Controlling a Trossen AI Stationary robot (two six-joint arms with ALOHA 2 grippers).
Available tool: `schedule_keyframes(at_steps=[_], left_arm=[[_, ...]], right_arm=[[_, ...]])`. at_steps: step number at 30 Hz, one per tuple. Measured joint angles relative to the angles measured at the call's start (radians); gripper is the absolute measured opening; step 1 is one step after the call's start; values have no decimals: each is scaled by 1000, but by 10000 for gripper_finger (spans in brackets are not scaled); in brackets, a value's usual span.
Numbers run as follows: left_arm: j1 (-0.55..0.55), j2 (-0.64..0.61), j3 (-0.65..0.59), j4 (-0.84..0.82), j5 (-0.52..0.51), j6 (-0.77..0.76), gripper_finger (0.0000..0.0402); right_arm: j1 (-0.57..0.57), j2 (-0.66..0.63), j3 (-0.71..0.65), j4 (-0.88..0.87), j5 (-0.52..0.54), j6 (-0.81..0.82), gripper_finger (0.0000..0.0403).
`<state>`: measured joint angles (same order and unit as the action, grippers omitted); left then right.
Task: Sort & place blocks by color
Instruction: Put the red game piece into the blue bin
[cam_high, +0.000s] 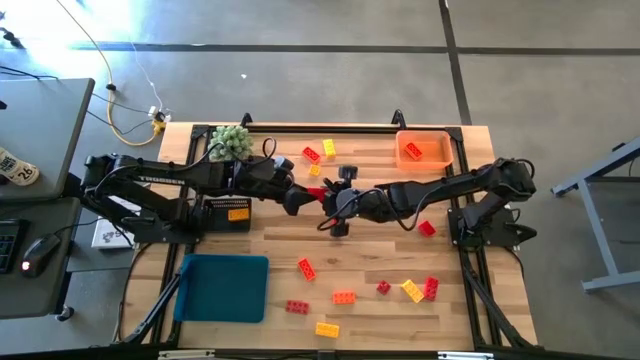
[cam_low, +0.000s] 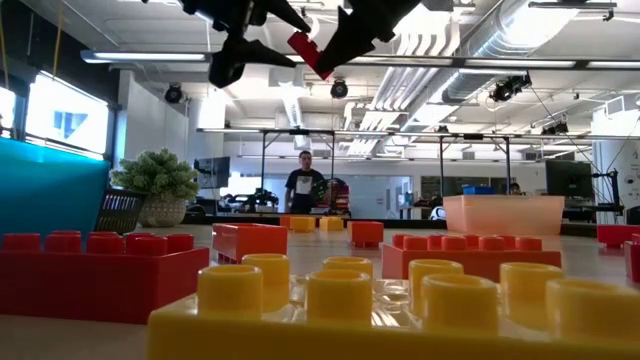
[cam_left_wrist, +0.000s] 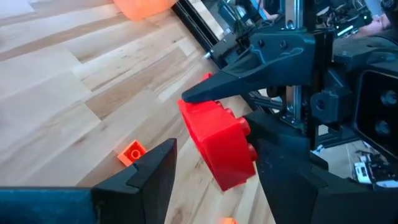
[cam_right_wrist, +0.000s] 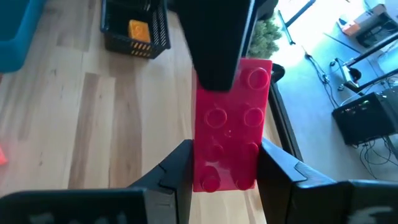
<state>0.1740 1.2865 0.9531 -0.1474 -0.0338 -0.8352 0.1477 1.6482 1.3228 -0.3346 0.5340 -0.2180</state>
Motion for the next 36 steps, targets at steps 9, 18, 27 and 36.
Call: schedule_keyframes(at_steps=[9, 18, 27, 36], left_arm=[[24, 0, 0, 1, 0, 2, 202], [35, 0, 2, 2, -30, 51, 183], [35, 1, 0, 52, -52, 155, 108], [35, 1, 0, 42, -53, 238, 86]], right_arm=[[-13, 0, 0, 13, 13, 12, 112], [-21, 0, 0, 55, 12, 14, 112], [-21, 0, 0, 60, 20, 19, 112], [-20, 0, 0, 56, 29, 9, 112]])
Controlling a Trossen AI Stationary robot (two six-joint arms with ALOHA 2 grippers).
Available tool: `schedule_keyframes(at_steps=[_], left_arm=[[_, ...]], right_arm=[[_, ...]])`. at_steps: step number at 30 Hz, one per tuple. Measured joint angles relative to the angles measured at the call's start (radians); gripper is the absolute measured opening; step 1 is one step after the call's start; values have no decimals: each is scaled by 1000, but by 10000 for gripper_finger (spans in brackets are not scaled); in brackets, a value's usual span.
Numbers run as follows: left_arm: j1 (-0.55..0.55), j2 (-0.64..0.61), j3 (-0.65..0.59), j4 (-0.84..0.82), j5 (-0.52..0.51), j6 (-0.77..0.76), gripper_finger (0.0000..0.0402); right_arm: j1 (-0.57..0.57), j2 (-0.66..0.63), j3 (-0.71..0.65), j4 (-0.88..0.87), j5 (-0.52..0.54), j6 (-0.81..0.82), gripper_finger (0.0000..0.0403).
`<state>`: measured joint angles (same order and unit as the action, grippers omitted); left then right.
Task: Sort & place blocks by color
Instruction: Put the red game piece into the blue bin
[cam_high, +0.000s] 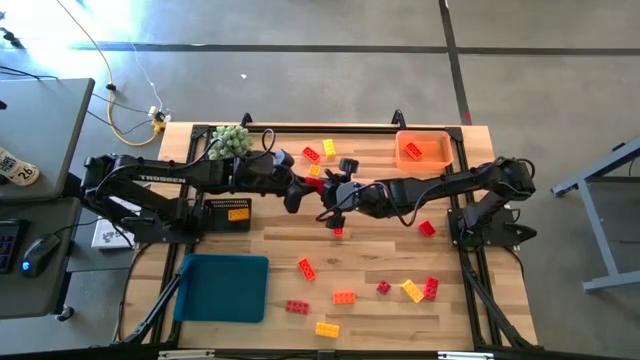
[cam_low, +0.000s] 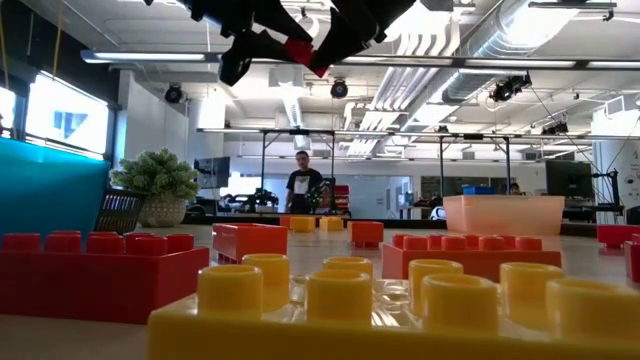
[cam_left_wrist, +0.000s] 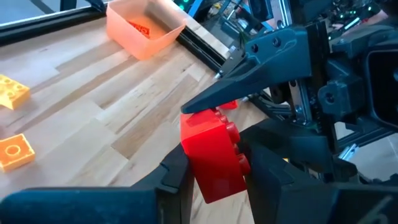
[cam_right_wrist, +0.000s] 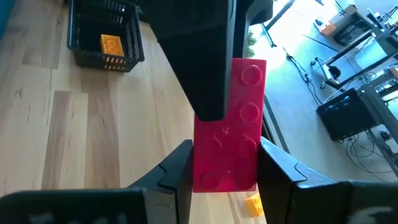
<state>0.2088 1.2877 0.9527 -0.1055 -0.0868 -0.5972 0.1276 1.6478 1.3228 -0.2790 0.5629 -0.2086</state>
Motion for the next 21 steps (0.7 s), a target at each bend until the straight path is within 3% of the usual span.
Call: schedule_keyframes(at_steps=[3, 13, 21], left_arm=[[-11, 0, 0, -3, -4, 26, 85], [-58, 1, 0, -84, -47, 146, 78], [-124, -1, 0, -197, -64, 160, 78]], right_arm=[[1, 0, 0, -1, -3, -7, 120], [11, -1, 0, -32, 5, 26, 243], [61, -1, 0, -75, 27, 57, 255]])
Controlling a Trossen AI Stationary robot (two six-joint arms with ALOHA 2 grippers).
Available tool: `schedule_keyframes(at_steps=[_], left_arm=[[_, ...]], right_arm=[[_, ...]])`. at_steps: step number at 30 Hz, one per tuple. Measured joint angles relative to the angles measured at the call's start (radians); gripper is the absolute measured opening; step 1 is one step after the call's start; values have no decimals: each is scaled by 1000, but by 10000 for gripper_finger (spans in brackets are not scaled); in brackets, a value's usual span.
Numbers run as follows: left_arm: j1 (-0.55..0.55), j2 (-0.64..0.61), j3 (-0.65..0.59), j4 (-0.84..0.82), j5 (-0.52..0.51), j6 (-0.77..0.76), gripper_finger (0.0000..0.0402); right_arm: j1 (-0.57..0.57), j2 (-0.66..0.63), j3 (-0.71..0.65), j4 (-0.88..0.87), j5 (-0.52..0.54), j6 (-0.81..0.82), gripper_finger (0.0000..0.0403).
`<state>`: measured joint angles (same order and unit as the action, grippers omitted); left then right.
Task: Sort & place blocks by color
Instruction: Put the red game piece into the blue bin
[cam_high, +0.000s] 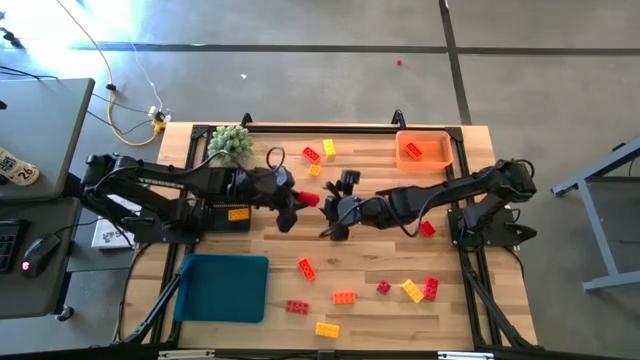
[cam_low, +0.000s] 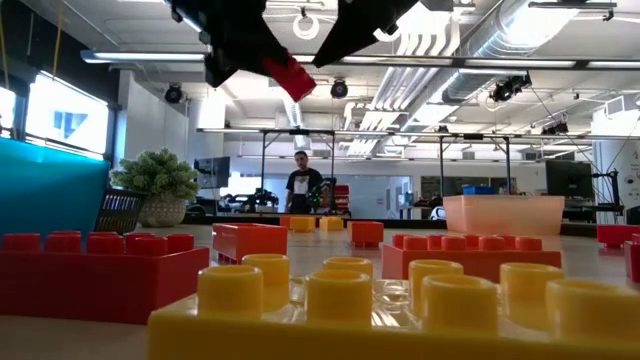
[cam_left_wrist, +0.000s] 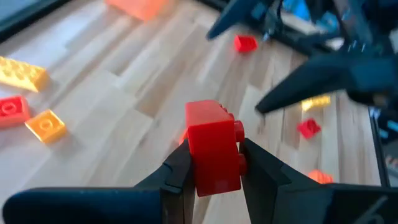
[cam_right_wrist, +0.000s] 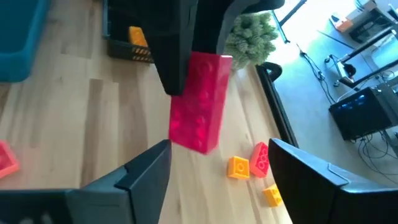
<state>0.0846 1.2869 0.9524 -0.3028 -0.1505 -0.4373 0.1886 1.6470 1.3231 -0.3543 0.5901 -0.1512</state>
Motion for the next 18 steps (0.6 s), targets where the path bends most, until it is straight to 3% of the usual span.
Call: schedule_keyframes(at_steps=[9, 14, 18], left_arm=[[-171, 0, 0, -101, -21, -42, 78], [-288, 0, 0, -235, -100, -157, 78], [-378, 0, 0, -305, -108, -250, 78]], right_arm=[[47, 0, 0, -88, 5, 118, 256], [58, 0, 0, -130, 4, 181, 256], [57, 0, 0, -142, 4, 212, 256]])
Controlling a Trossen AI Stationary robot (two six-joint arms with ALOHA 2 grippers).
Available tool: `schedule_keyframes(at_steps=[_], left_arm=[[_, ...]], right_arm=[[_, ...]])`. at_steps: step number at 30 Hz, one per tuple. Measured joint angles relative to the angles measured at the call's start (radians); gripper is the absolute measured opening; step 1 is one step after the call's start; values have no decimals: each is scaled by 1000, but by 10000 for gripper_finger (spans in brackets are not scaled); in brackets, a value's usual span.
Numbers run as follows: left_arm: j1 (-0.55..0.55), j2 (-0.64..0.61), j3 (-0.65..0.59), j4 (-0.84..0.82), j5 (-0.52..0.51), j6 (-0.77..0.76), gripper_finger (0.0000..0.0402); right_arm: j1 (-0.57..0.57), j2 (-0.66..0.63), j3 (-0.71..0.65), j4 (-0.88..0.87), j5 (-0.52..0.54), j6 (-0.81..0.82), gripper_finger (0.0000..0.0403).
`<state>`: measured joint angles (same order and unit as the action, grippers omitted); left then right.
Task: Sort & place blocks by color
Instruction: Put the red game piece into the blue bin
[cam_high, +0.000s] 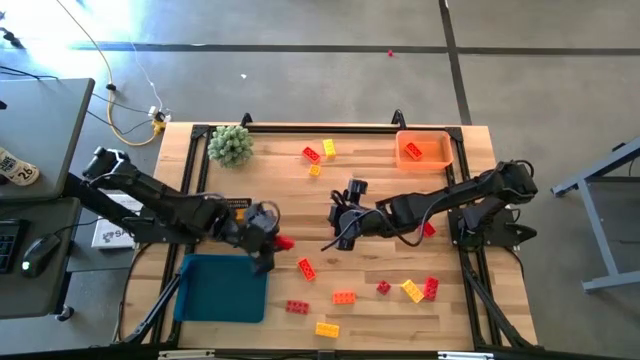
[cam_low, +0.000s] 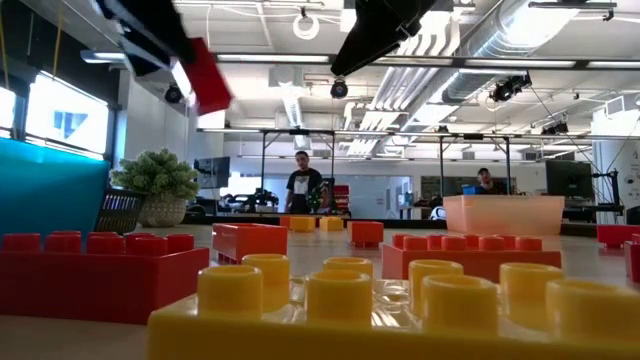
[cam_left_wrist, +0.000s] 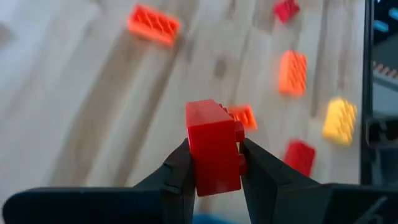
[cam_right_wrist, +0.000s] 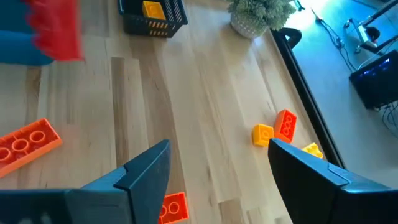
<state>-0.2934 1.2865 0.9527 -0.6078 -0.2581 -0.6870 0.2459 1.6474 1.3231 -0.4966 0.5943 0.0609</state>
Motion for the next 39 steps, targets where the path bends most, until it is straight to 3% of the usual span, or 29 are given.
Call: schedule_keyframes(at_steps=[10, 18, 28, 39], left_arm=[[-196, 0, 0, -173, -20, -275, 78], [-307, 0, -7, -213, 88, -376, 78], [-359, -1, -10, -390, 173, -486, 78], [-365, 3, -11, -391, 255, -488, 109]], right_arm=[[-3, 0, 0, -1, 0, 11, 256], [-3, 0, 0, -1, 0, 11, 256], [-26, 0, 0, 0, -2, 44, 256], [-105, 0, 0, -1, -9, 57, 256]])
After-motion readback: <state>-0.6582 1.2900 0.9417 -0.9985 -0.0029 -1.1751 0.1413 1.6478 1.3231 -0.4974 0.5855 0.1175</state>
